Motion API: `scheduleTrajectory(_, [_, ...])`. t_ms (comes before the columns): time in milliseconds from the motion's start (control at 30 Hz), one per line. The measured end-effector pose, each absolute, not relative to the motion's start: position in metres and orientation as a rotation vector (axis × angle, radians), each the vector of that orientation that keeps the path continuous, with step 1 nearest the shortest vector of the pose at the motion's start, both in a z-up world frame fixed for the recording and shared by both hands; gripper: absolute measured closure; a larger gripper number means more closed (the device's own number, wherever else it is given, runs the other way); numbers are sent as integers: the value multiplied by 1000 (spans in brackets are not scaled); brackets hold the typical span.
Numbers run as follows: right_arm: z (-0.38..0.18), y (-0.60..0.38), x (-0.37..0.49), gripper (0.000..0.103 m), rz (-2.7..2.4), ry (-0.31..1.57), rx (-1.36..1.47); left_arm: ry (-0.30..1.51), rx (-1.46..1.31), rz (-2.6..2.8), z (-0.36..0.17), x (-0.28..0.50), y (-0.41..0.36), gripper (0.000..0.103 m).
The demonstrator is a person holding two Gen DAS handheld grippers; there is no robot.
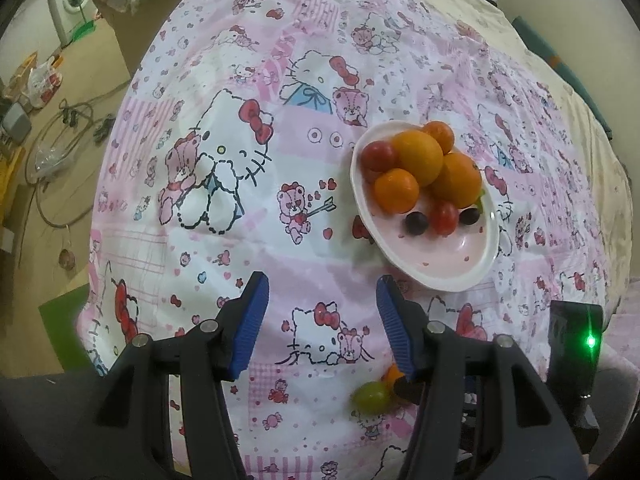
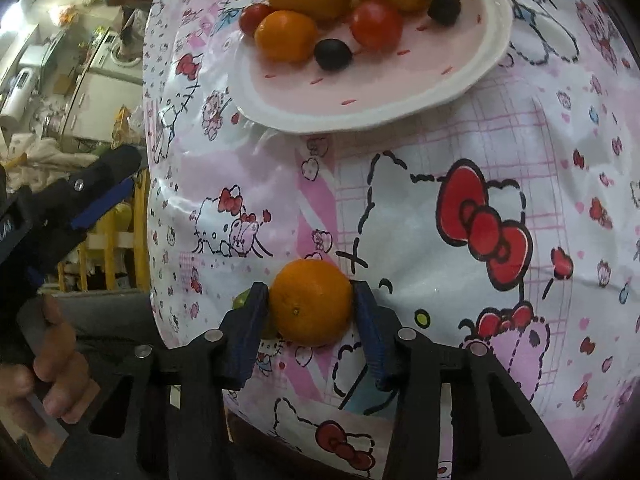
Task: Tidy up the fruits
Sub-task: 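Close the left gripper on the green lime while the right gripper lifts the mandarin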
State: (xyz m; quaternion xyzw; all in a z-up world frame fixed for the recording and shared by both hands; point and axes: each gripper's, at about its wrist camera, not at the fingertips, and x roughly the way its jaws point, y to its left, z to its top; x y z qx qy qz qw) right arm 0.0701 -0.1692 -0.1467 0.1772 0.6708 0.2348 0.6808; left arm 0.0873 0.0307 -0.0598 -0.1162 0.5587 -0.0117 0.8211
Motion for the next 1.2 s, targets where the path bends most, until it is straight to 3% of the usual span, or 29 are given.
scheduleTrajectory(300, [-128,-197,79,58,510,1427,483,1223,-207,-63,-67,79,26,51])
scheduleTrajectory(567, [-110,-250,86,58,429,1333,582,1379,-26,-306,-96,58,-34,51])
scheduleTrajectory(867, [-94,-273,94,58,400,1267,648,1391,201,-418,-115,42,-82,51])
scheduleTrajectory(1200, [-92,-272,95,58,414,1264,642,1386,238,-383,-118,41,-90,78])
